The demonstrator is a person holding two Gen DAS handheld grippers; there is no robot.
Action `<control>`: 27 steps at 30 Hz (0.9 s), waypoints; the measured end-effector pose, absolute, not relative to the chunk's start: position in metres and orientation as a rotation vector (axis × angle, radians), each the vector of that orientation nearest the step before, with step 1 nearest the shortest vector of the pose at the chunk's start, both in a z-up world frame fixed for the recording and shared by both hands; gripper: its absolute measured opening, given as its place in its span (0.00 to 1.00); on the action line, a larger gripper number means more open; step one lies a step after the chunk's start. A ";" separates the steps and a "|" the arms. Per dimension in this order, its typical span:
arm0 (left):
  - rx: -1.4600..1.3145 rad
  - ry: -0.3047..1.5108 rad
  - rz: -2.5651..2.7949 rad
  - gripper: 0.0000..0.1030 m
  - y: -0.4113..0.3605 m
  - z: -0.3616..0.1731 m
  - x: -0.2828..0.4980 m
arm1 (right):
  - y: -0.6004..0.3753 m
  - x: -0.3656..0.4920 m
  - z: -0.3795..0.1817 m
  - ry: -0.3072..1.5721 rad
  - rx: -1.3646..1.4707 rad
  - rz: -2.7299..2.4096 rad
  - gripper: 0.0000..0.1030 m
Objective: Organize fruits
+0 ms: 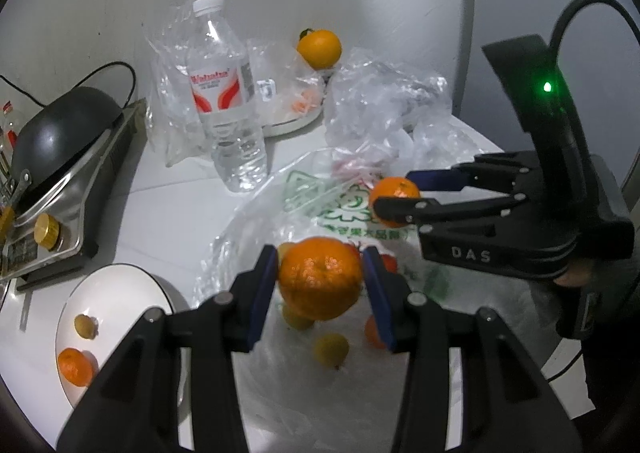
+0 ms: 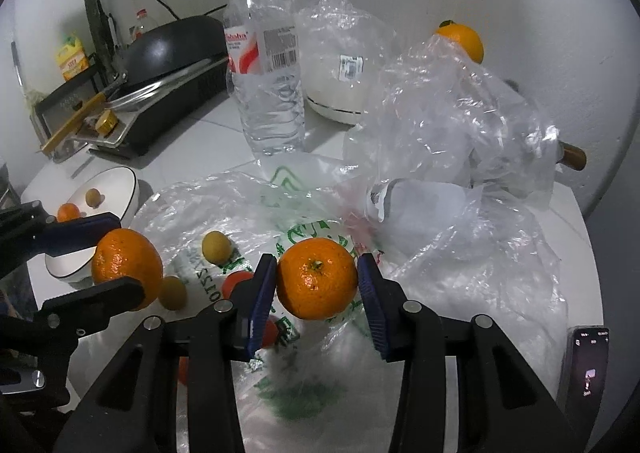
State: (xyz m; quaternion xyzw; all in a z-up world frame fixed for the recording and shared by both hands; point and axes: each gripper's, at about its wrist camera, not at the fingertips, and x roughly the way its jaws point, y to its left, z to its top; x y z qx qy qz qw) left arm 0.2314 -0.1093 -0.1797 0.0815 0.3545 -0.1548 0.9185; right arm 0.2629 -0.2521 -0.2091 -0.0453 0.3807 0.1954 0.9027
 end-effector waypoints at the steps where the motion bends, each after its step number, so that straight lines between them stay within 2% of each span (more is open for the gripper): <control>1: 0.169 0.728 -0.319 0.43 -0.110 -0.179 0.230 | -0.253 0.262 -0.208 0.785 -0.091 0.404 0.43; 27: 0.128 0.663 -0.279 0.43 -0.073 -0.159 0.185 | -0.242 0.204 -0.173 0.715 -0.067 0.388 0.43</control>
